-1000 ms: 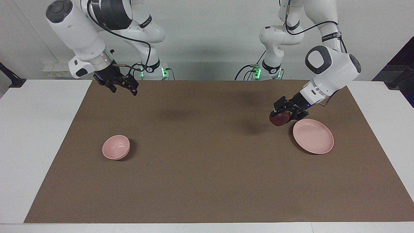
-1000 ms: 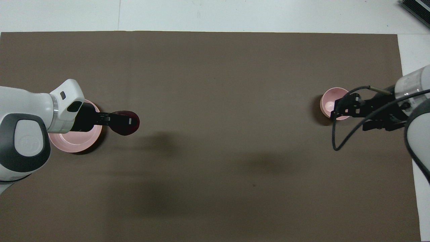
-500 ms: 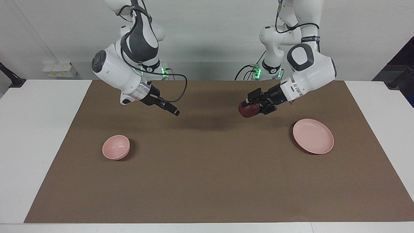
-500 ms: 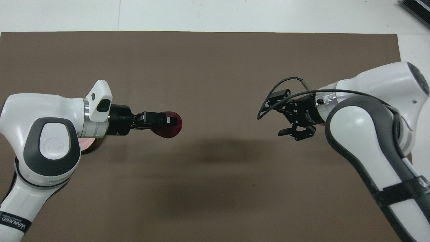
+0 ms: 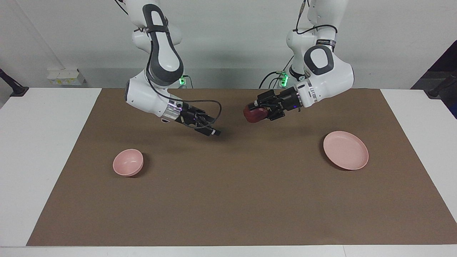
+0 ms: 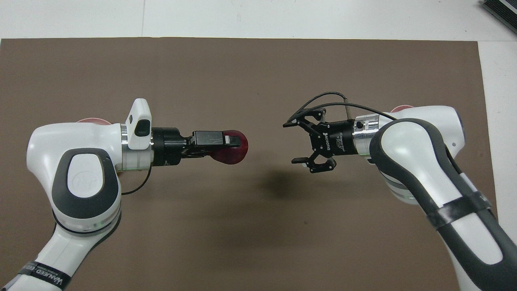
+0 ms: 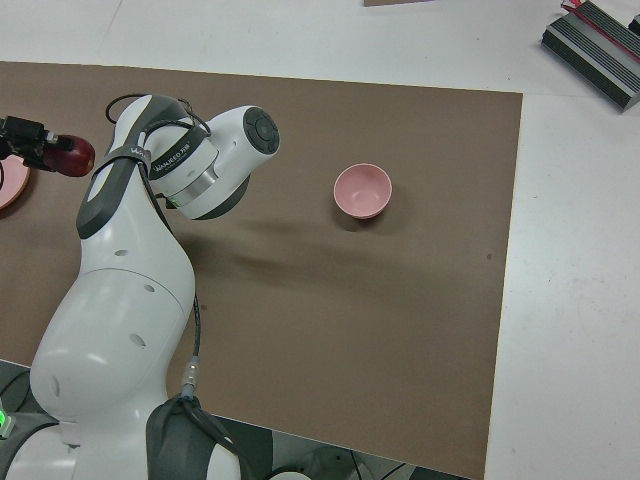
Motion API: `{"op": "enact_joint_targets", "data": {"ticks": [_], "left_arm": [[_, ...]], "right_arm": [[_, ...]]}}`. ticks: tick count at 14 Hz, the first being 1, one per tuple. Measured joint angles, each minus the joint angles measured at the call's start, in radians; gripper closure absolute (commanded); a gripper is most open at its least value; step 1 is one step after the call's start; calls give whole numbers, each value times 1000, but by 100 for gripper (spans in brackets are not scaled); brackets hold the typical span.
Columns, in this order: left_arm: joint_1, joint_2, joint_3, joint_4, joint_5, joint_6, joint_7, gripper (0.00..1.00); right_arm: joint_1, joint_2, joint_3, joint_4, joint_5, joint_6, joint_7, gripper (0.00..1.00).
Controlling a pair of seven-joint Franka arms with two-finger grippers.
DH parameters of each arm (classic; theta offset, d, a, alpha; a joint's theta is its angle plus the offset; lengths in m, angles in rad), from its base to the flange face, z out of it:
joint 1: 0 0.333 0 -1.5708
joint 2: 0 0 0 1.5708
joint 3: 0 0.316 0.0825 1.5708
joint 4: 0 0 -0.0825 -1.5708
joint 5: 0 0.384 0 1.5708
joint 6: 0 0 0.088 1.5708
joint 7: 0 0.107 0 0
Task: Move apple from plate to bowl
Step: 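Lift the apple with the left gripper while the right gripper reaches toward it, then close the right gripper on the apple held by the left gripper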
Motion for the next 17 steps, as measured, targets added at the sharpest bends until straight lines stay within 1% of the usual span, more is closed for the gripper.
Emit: {"op": "enact_joint_targets", "data": {"ticks": [2,3,5,8,10,13,15,16,17], "left_arm": [[-1,0,-53,-4,-45,70,-1,100],[-1,0,-63,-5,-53,84,-1,100],[-1,0,-75,-11,-76,116,-2,100],[-1,0,-103,-15,-94,156,-2,100],[-1,0,-107,-16,-95,167,-2,100],[-1,0,-125,-16,-95,196,-2,100],[-1,0,-132,-16,-95,208,-2,100],[-1,0,-134,-16,-95,208,-2,100],[-1,0,-137,-16,-95,209,-2,100]], "right_arm": [[44,0,0,-16,129,61,21,0],[67,0,1,-18,175,86,41,0],[94,-4,1,-19,234,96,65,0],[95,-13,-1,-22,297,96,78,0],[95,-14,-1,-25,315,91,79,0],[95,-17,-1,-28,317,38,80,0],[96,-26,-1,-34,314,25,80,0],[97,-29,-1,-39,312,20,80,2],[97,-32,-1,-44,312,11,80,78]]}}
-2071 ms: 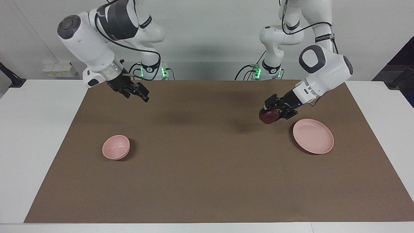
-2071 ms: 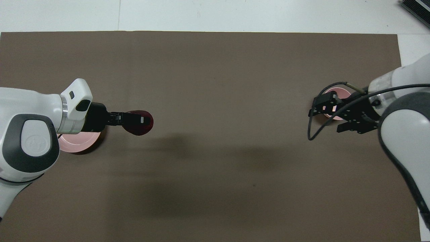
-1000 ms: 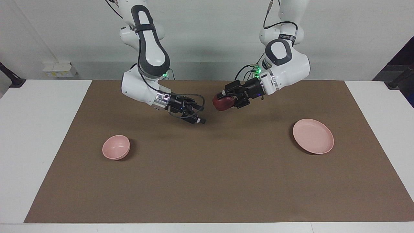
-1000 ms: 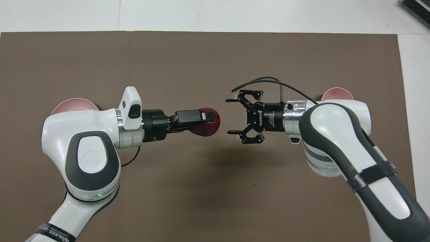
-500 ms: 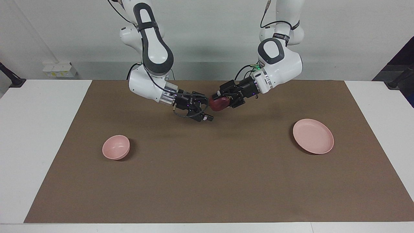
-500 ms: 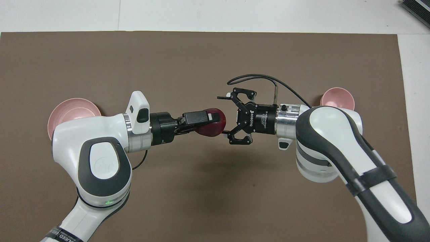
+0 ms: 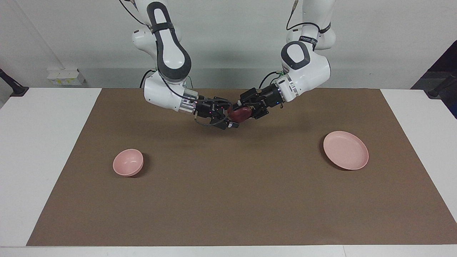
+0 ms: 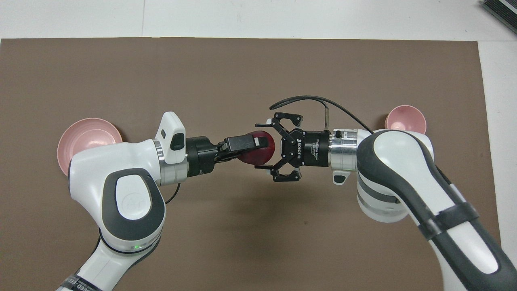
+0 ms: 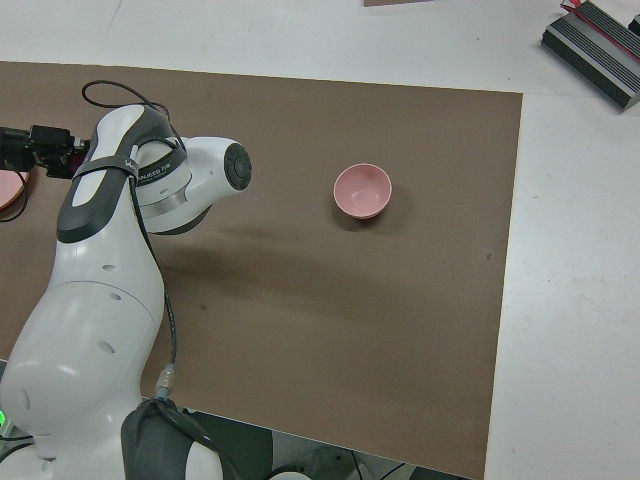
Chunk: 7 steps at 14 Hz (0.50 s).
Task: Move apple from plate to bowl
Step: 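Close the right gripper on the apple held by the left gripper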
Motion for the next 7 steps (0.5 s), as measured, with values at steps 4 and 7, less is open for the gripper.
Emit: {"op": "enact_joint_targets", "data": {"ticks": [4,7], "left_arm": [[0,0,-7,0,0,3,0,76],[0,0,-8,0,0,3,0,56]], "right_arm": [[0,-5,0,-4,-5,-3,0,100],[0,-5,-1,-3,-9,-3,0,100]]}}
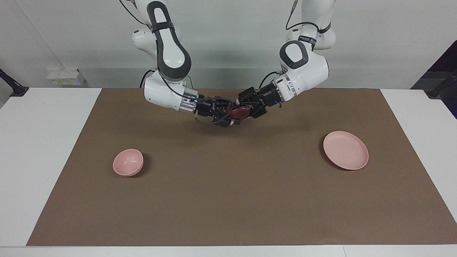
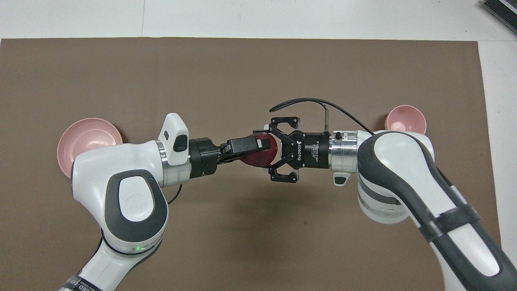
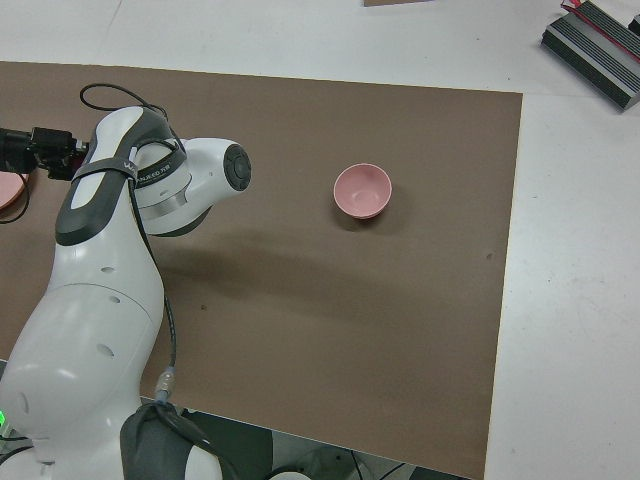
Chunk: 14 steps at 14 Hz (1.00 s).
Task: Move apple from plate to bowl
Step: 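Close the right gripper on the apple held by the left gripper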
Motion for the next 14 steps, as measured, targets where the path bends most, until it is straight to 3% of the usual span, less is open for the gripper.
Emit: {"op": "enact_joint_targets", "data": {"ticks": [1,4,11,14], "left_arm": [[0,0,0,0,0,0,0,37],[0,0,-1,1,1,0,-9,0],[0,-4,0,37,124,3,-140,0],[1,-7,5,37,133,4,-142,0]], "right_arm": [[0,0,0,0,0,0,0,100],[0,-1,-1,0,-3,-1,4,100],[-3,-9,-5,1,-29,-1,5,100],[-15,-9,-11,1,-110,1,6,100]]}}
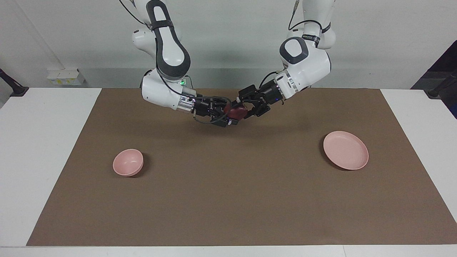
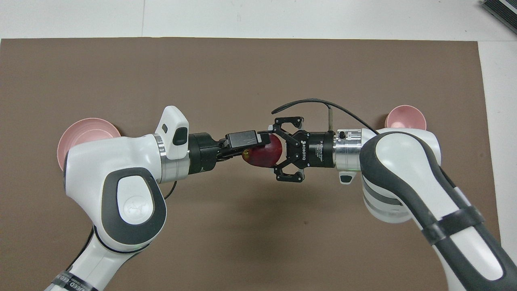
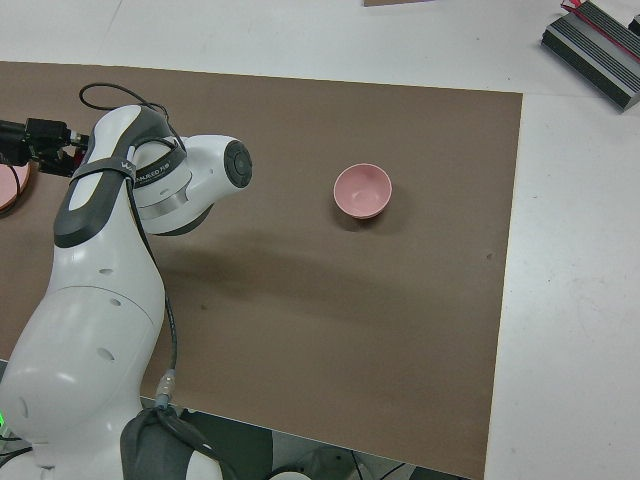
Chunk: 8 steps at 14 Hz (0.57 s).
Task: Move apple from plate to bowl
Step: 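Open the left gripper and withdraw while the right gripper carries the apple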
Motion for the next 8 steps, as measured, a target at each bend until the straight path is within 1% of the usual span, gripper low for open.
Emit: {"op": "enact_joint_targets", "data": {"ticks": [2,4,6,8], "left_arm": [[1,-4,7,0,21,2,-2,0],[1,-5,31,-2,77,2,-8,0],[2,-6,54,-16,161,2,-12,0],[2,-7,88,-33,276,-2,-15,0]], "right_arm": [[-38,0,-3,5,-122,0,1,100],[-101,0,-5,23,-278,-5,1,100],[-180,0,-7,46,-415,-44,1,100],[-250,3,-10,66,-565,-66,1,100]]}}
